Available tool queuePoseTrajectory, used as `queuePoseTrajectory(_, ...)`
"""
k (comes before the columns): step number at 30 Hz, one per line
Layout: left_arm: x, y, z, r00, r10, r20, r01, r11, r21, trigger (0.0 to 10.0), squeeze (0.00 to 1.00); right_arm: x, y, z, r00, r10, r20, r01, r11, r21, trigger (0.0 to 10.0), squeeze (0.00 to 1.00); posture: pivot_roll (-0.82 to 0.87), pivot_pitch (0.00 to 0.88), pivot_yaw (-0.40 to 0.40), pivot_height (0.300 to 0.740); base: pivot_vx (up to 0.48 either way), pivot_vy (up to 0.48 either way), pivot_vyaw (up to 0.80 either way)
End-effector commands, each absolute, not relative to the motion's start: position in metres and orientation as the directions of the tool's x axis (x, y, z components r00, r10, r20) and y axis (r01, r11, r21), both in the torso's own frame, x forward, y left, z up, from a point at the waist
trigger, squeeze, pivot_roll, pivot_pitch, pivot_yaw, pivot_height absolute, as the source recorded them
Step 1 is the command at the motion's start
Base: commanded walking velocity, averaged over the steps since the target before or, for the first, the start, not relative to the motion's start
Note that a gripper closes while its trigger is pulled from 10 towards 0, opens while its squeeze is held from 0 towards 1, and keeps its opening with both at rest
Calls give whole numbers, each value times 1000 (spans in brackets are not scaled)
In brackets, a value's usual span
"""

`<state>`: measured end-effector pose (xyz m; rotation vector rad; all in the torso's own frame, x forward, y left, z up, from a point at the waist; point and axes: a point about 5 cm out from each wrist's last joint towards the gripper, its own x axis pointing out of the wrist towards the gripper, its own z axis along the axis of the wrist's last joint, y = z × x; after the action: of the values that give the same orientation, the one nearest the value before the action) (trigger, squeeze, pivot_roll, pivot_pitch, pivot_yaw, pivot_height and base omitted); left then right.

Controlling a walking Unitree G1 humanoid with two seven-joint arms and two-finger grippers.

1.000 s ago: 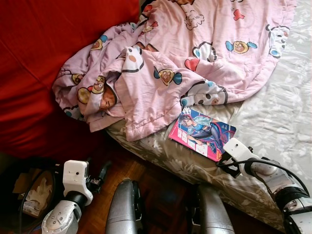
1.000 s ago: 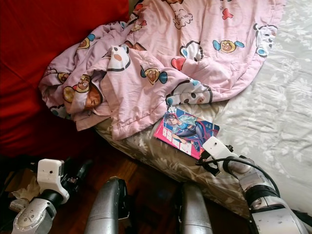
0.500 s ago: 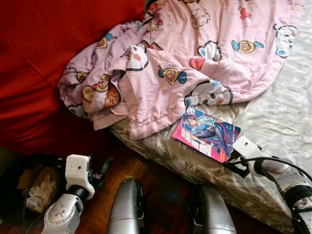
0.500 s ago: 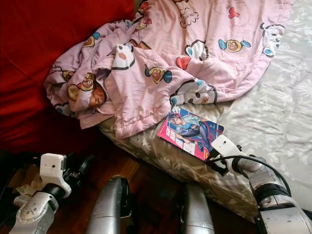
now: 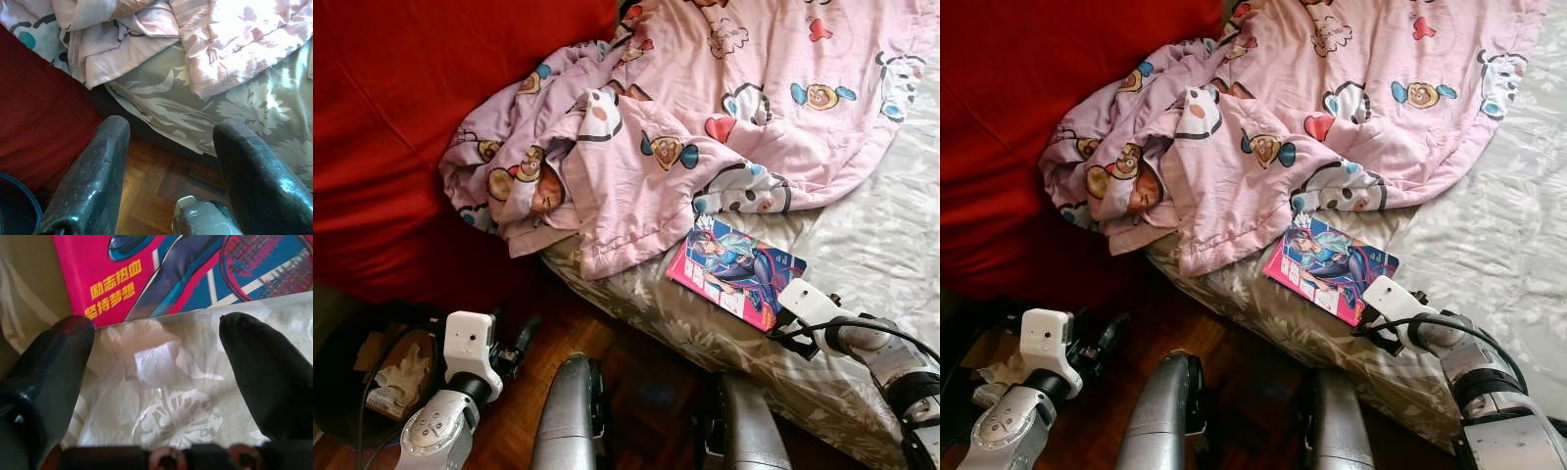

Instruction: Clean up the room

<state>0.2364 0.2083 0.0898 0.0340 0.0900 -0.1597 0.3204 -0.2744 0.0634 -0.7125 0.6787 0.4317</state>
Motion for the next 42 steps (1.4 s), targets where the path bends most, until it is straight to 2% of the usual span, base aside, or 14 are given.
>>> queuePoseTrajectory(1, 229, 216, 81, 980, -137, -146, 143, 989, 31, 10000, 0, 308, -281, 50, 653, 123, -747, -598, 689, -409, 10000, 0, 124, 355, 106, 623, 0, 0, 0)
queuePoseTrajectory(4, 229, 216, 81, 980, -138, -145, 144, 989, 31, 10000, 0, 316, -278, 61, 719, 180, -671, -502, 802, -323, 10000, 0, 122, 351, 107, 623, 0, 0, 0)
queuePoseTrajectory(6, 230, 217, 81, 980, -138, -145, 145, 989, 32, 10000, 0, 319, -275, 65, 742, 219, -634, -474, 839, -265, 10000, 0, 122, 349, 109, 623, 0, 0, 0)
queuePoseTrajectory(18, 233, 217, 82, 978, -149, -148, 156, 987, 33, 10000, 0, 305, -286, 58, 618, 232, -751, -626, 723, -292, 10000, 0, 114, 345, 116, 623, 0, 0, 0)
queuePoseTrajectory(26, 234, 217, 82, 976, -155, -150, 162, 986, 31, 10000, 0, 307, -297, 66, 632, 189, -751, -614, 714, -337, 10000, 0, 108, 341, 117, 623, 0, 0, 0)
queuePoseTrajectory(34, 233, 214, 81, 975, -163, -151, 170, 985, 32, 10000, 0, 308, -291, 60, 666, 149, -731, -589, 706, -393, 10000, 0, 117, 340, 118, 623, 0, 0, 0)
queuePoseTrajectory(35, 231, 215, 80, 975, -159, -155, 166, 986, 34, 10000, 0, 306, -290, 57, 666, 133, -734, -587, 700, -407, 1686, 0, 119, 344, 117, 623, 0, 0, 0)
queuePoseTrajectory(36, 231, 215, 79, 975, -158, -156, 166, 986, 35, 10000, 0, 306, -290, 56, 665, 133, -735, -589, 699, -406, 1686, 0, 119, 344, 117, 623, 0, 0, 0)
queuePoseTrajectory(37, 231, 215, 79, 975, -158, -157, 166, 986, 34, 10000, 0, 306, -289, 56, 665, 132, -735, -589, 698, -407, 0, 0, 119, 344, 117, 623, 0, 0, 0)
queuePoseTrajectory(39, 230, 215, 79, 975, -159, -158, 167, 986, 33, 10000, 0, 307, -288, 56, 667, 133, -733, -587, 700, -407, 0, 0, 119, 347, 117, 623, 0, 0, 0)
queuePoseTrajectory(40, 230, 214, 78, 974, -160, -158, 167, 985, 32, 10000, 0, 307, -288, 56, 667, 134, -733, -588, 700, -407, 1020, 0, 118, 348, 117, 623, 0, 0, 0)
queuePoseTrajectory(41, 230, 214, 78, 974, -161, -159, 168, 985, 31, 10000, 0, 306, -287, 55, 663, 137, -736, -591, 700, -402, 10000, 0, 118, 348, 116, 623, 0, 0, 0)
queuePoseTrajectory(42, 230, 214, 78, 974, -161, -159, 168, 985, 31, 10000, 0, 306, -287, 55, 663, 137, -736, -591, 700, -402, 10000, 0, 118, 348, 116, 623, 0, 0, 0)
